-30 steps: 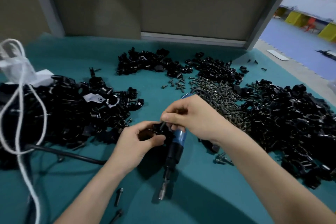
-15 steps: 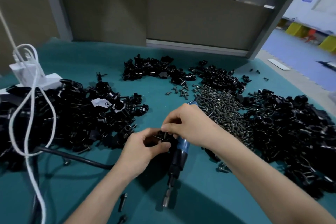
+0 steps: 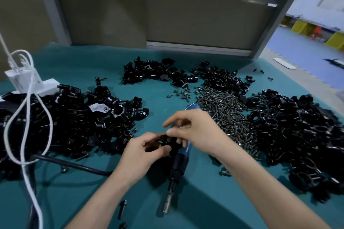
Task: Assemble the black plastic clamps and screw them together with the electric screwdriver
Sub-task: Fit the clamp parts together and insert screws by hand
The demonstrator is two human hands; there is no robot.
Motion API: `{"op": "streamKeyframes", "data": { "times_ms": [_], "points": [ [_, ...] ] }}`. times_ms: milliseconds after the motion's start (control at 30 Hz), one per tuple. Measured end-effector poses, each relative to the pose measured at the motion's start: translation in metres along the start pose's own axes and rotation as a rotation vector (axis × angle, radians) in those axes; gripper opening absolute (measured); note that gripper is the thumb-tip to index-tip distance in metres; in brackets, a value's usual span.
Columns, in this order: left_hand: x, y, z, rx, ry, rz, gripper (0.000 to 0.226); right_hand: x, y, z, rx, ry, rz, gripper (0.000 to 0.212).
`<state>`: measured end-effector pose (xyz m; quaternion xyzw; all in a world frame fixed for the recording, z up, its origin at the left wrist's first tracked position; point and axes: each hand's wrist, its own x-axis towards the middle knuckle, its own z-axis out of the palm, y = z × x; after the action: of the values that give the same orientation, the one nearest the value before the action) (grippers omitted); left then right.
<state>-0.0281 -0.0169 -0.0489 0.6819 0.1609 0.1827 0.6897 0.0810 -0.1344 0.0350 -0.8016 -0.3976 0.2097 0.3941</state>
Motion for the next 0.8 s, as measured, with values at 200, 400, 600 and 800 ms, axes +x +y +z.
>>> {"op": "streamKeyframes", "data": {
  "times_ms": [200,400,600,800],
  "points": [
    [0.000,-0.002,0.000,-0.070,0.019,-0.021,0.030,-0.007,0.012,-0.020,-0.114,-0.174,-0.062,0.039],
    [-0.001,0.001,0.001,-0.083,0.020,-0.018,0.032,-0.005,0.025,-0.005,-0.155,-0.103,-0.169,0.027],
    [0.000,0.001,0.000,-0.034,0.031,-0.002,0.034,-0.005,0.029,-0.005,0.086,0.050,-0.148,0.027],
    [0.001,0.001,-0.001,0.035,0.006,0.052,0.031,-0.008,0.035,0.017,0.046,0.207,-0.251,0.025]
  ]
}}
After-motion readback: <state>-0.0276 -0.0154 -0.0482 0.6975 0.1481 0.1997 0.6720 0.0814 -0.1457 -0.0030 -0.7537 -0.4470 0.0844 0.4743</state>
